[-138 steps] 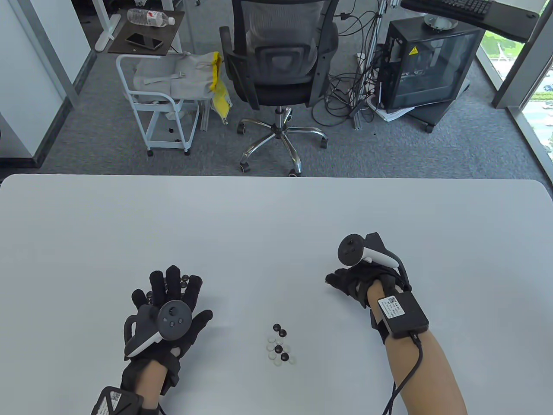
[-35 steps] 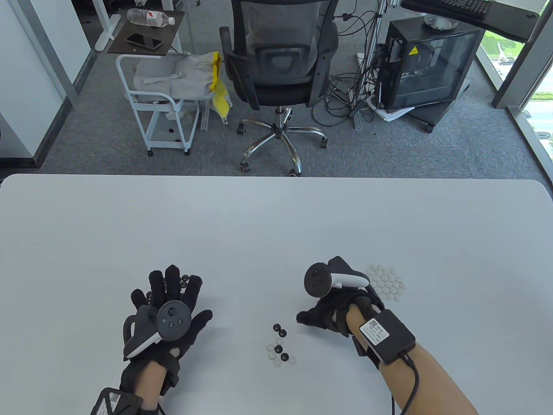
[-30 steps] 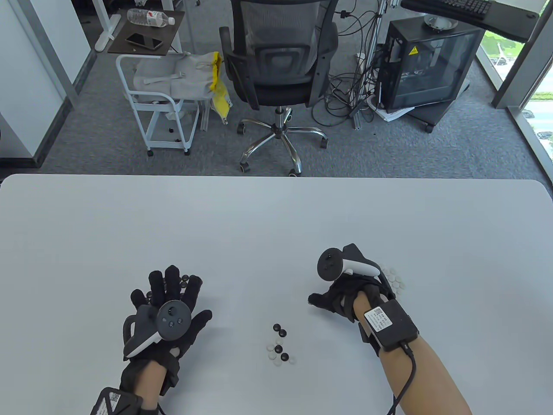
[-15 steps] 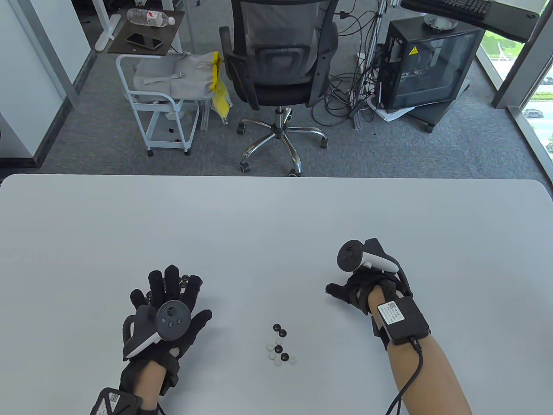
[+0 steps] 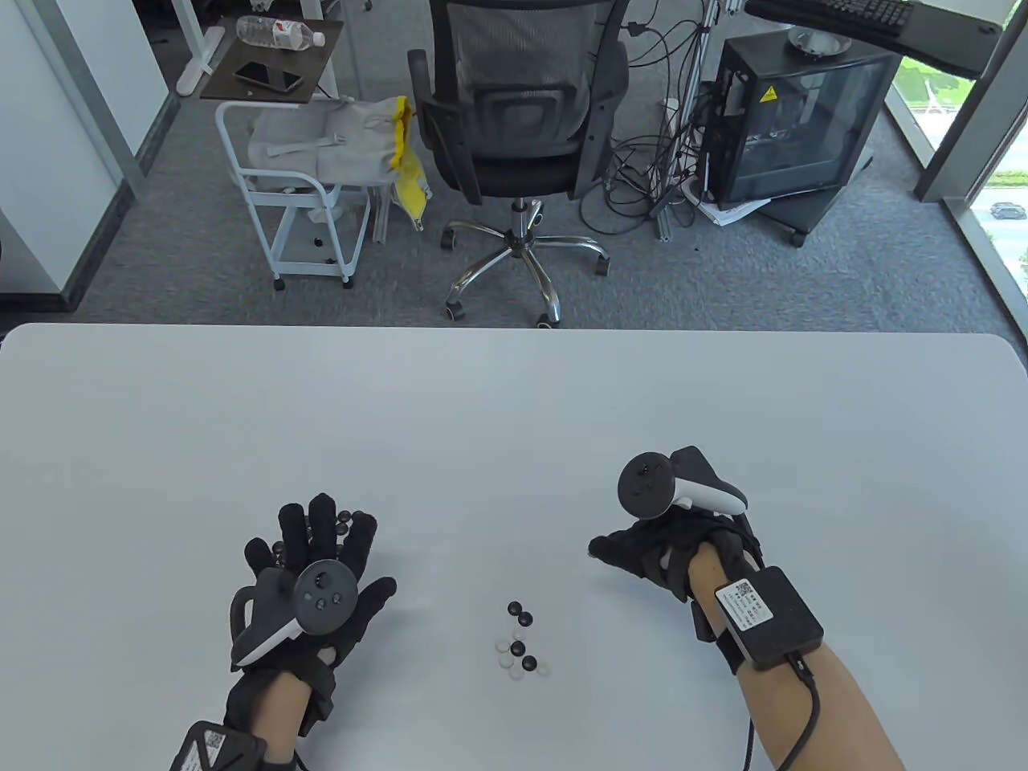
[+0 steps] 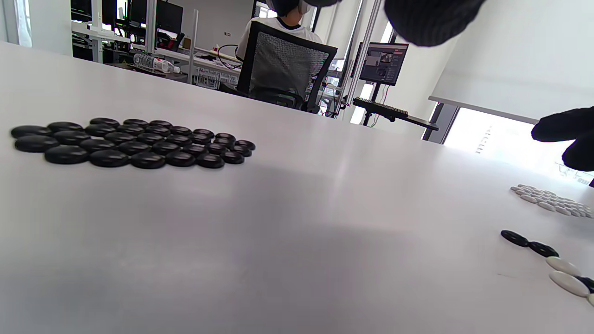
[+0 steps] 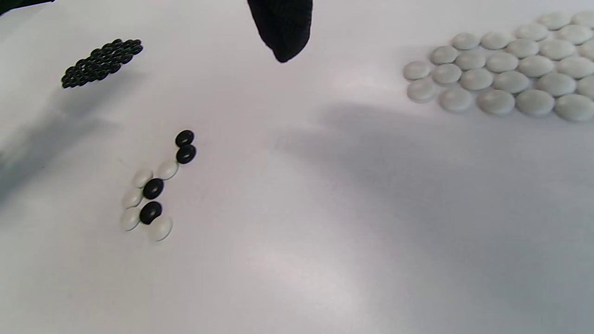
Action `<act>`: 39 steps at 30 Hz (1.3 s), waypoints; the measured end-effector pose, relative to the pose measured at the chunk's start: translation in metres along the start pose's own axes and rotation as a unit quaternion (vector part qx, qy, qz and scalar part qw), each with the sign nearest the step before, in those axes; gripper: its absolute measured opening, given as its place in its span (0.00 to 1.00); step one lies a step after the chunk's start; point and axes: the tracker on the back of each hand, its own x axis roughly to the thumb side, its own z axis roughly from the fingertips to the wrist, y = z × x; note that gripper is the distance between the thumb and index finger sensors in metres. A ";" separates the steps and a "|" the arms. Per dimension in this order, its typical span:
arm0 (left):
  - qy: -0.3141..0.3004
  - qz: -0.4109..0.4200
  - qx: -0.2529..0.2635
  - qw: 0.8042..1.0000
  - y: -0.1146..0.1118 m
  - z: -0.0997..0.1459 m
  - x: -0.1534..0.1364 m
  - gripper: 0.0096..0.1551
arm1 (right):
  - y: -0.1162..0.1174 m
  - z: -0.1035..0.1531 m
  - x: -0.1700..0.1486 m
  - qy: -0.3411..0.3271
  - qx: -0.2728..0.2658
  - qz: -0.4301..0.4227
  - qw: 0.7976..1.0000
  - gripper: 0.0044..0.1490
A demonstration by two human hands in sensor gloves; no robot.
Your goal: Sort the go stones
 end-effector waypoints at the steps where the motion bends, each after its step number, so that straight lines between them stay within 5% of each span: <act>1: -0.002 -0.003 0.000 1.000 0.000 0.000 0.002 0.48 | 0.003 0.003 0.010 -0.015 0.008 0.013 1.000 0.46; 11: -0.005 -0.009 0.008 1.000 0.001 0.001 0.005 0.48 | 0.071 0.002 0.073 -0.109 0.108 0.112 0.982 0.46; 20: -0.003 -0.005 0.009 1.000 0.001 0.001 0.005 0.48 | 0.107 -0.007 0.072 -0.113 0.144 0.139 0.973 0.46; 24: -0.002 -0.003 0.009 1.000 0.001 0.002 0.004 0.48 | 0.104 0.008 0.042 -0.089 0.132 0.118 0.980 0.45; 33: -0.001 -0.007 0.006 1.000 0.002 0.001 0.005 0.48 | 0.077 0.058 -0.088 0.094 0.072 0.032 0.992 0.42; 39: -0.001 -0.009 0.002 1.000 0.001 0.001 0.005 0.48 | 0.069 0.063 -0.130 0.146 0.027 0.001 0.989 0.43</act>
